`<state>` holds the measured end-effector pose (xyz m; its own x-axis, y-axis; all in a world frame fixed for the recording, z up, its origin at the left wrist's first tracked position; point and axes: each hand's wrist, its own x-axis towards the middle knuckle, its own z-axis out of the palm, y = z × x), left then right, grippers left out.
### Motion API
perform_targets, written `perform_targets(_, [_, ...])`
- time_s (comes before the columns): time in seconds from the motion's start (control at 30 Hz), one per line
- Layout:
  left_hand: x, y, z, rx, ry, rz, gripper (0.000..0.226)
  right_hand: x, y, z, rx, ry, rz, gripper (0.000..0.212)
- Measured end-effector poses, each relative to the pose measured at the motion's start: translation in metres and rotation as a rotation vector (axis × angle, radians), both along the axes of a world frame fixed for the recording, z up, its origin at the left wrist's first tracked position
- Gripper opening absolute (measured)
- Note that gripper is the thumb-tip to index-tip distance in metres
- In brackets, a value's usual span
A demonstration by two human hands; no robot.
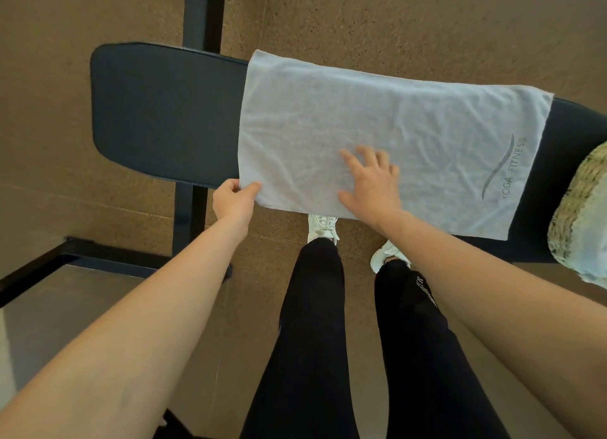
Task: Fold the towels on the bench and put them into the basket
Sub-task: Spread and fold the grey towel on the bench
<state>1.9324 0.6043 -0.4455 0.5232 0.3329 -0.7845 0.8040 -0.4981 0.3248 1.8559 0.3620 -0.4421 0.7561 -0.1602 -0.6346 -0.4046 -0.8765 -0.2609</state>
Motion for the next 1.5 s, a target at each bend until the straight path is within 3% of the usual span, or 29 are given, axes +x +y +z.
perform_targets(0.1, [0.001,-0.005,0.012,-0.072,-0.091,-0.183,0.019,0.013,0.033,0.014,0.412,0.046,-0.389,0.048])
perform_targets(0.23, [0.0,-0.021,0.033,-0.18,-0.174,-0.372,0.013,0.031,0.075,0.028,0.854,0.059,-0.811,0.042])
perform_targets(0.3, [0.002,-0.03,0.045,-0.311,-0.15,-0.41,0.008,0.041,0.085,0.033,0.974,0.11,-1.029,0.049])
perform_targets(0.37, [0.006,-0.036,0.053,-0.436,-0.068,-0.43,0.007,0.047,0.084,0.033,0.942,0.107,-1.123,0.035])
perform_targets(0.43, [0.012,-0.04,0.059,-0.517,0.031,-0.413,0.014,0.048,0.074,0.029,0.831,0.092,-1.138,0.015])
perform_targets(0.47, [0.015,-0.043,0.059,-0.508,0.052,-0.403,0.017,0.047,0.069,0.028,0.78,0.088,-1.118,0.015])
perform_targets(0.67, [0.043,-0.076,0.055,-0.284,-0.137,-0.395,0.02,0.029,0.039,0.021,0.707,0.04,-0.92,0.004])
perform_targets(0.77, [0.067,-0.097,0.051,-0.264,-0.106,-0.652,0.051,0.018,0.03,0.021,0.717,0.032,-0.861,0.007])
perform_targets(0.83, [0.082,-0.111,0.051,-0.163,-0.061,-0.989,0.06,0.011,0.024,0.022,0.728,0.03,-0.829,0.009])
perform_targets(0.9, [0.094,-0.124,0.052,-0.027,-0.055,-1.298,0.061,0.003,0.018,0.022,0.741,0.026,-0.806,0.01])
perform_targets(1.0, [0.103,-0.142,0.048,0.115,-0.07,-1.49,0.048,-0.007,0.007,0.022,0.773,0.021,-0.801,0.012])
perform_targets(1.1, [0.096,-0.16,0.043,0.105,-0.027,-1.462,0.044,-0.02,-0.007,0.024,0.821,0.006,-0.815,0.019])
perform_targets(1.17, [0.083,-0.174,0.042,0.096,-0.038,-1.379,0.039,-0.028,-0.019,0.031,0.88,-0.01,-0.816,0.038])
perform_targets(1.27, [0.057,-0.199,0.037,0.234,-0.05,-1.286,0.037,-0.04,-0.037,0.039,0.915,-0.012,-0.751,0.055])
perform_targets(1.37, [0.036,-0.225,0.037,0.371,0.0,-1.247,0.053,-0.053,-0.056,0.046,0.892,0.018,-0.699,0.058])
perform_targets(1.5, [0.027,-0.246,0.034,0.45,-0.01,-1.264,0.027,-0.069,-0.073,0.047,0.879,-0.005,-0.679,0.055])
